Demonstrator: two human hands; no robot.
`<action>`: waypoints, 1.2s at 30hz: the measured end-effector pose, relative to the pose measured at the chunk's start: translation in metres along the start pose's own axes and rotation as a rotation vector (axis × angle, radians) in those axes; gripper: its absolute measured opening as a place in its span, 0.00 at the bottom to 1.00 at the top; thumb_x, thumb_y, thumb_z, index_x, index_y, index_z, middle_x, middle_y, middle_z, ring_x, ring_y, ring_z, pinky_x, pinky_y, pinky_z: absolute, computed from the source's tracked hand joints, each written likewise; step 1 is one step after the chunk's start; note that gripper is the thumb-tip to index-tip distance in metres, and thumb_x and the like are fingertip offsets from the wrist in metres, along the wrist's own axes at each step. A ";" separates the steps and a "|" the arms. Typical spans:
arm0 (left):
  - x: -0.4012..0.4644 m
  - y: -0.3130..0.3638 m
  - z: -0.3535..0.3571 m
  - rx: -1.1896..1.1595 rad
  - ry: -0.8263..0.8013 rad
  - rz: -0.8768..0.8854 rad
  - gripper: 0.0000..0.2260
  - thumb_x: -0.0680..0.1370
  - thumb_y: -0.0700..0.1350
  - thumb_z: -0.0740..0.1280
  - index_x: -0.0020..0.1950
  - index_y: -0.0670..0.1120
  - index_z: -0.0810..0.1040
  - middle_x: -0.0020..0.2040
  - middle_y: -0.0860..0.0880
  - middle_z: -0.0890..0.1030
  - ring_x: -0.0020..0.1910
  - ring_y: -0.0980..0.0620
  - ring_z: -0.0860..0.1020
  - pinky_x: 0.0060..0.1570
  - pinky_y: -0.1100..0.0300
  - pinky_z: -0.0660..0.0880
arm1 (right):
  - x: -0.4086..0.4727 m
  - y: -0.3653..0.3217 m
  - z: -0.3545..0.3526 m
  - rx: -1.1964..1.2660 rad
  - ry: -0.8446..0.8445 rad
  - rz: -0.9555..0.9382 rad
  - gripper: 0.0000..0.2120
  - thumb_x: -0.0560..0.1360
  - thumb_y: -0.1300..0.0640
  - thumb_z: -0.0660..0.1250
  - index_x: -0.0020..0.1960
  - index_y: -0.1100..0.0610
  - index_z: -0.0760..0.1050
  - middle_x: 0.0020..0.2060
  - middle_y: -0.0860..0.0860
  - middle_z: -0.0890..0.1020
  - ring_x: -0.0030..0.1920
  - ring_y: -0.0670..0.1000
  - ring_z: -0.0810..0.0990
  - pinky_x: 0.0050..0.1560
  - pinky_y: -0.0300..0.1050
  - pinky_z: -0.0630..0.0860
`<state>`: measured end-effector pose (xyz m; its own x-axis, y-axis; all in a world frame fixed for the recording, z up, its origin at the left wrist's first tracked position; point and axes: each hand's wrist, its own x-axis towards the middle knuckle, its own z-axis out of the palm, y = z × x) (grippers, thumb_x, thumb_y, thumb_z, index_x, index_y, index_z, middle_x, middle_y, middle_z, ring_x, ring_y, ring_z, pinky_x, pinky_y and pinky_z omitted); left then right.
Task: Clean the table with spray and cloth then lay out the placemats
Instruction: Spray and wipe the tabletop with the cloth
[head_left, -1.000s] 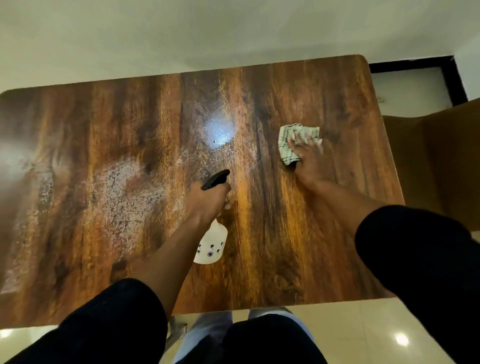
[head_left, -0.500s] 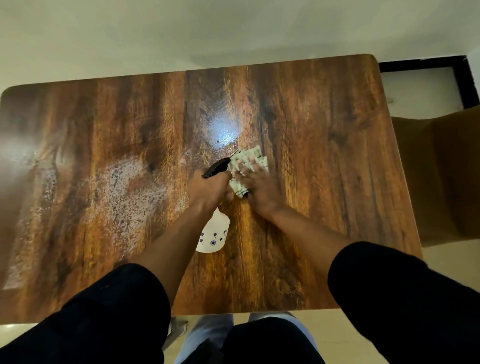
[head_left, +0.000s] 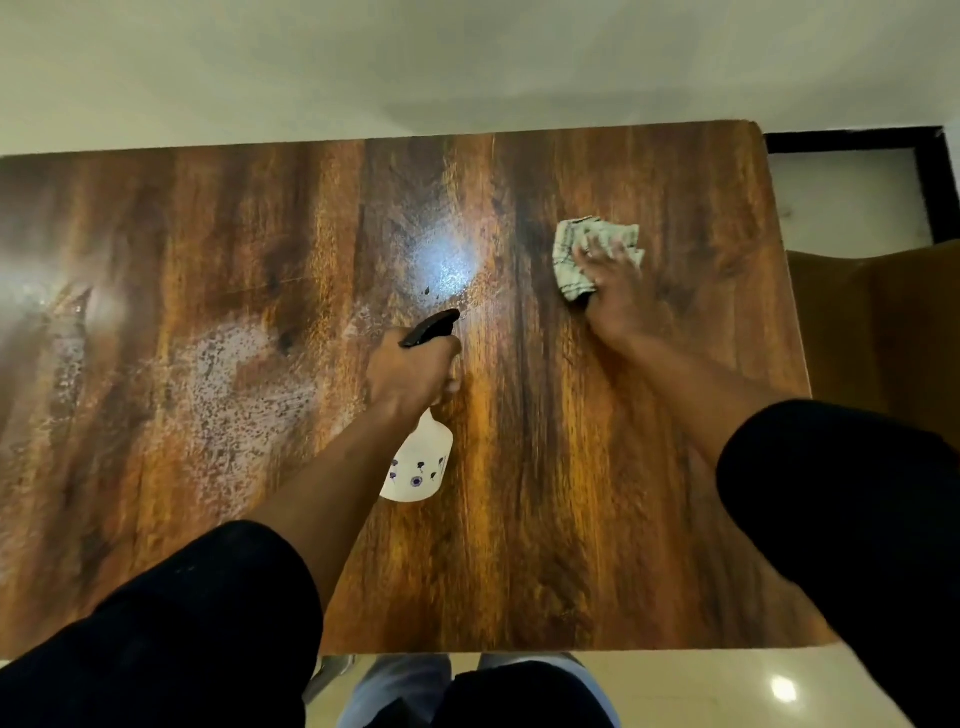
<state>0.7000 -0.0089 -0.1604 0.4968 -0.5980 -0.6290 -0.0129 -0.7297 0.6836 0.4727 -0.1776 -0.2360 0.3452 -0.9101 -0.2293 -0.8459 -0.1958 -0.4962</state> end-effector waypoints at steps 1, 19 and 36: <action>0.002 0.001 0.001 -0.004 -0.001 -0.010 0.22 0.68 0.50 0.71 0.54 0.35 0.83 0.35 0.44 0.85 0.35 0.42 0.88 0.29 0.59 0.73 | 0.013 0.011 -0.012 -0.023 0.010 0.052 0.35 0.79 0.66 0.63 0.81 0.45 0.59 0.82 0.47 0.55 0.82 0.55 0.47 0.81 0.57 0.46; -0.017 -0.017 -0.034 -0.076 0.106 -0.009 0.07 0.81 0.43 0.71 0.44 0.51 0.84 0.35 0.45 0.82 0.31 0.47 0.83 0.28 0.61 0.72 | -0.030 -0.131 0.083 -0.164 -0.217 -0.310 0.39 0.78 0.54 0.69 0.82 0.43 0.52 0.83 0.45 0.49 0.82 0.57 0.41 0.81 0.60 0.46; -0.059 -0.091 -0.120 -0.132 0.182 -0.089 0.09 0.77 0.45 0.72 0.54 0.49 0.90 0.33 0.43 0.85 0.32 0.44 0.85 0.39 0.52 0.78 | -0.075 -0.052 0.046 -0.134 -0.039 0.043 0.36 0.79 0.67 0.59 0.83 0.48 0.53 0.82 0.48 0.53 0.82 0.56 0.46 0.80 0.59 0.53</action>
<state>0.7760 0.1321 -0.1410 0.6393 -0.4546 -0.6202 0.1458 -0.7203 0.6782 0.5093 -0.0826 -0.2316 0.3208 -0.9042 -0.2819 -0.9060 -0.2062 -0.3697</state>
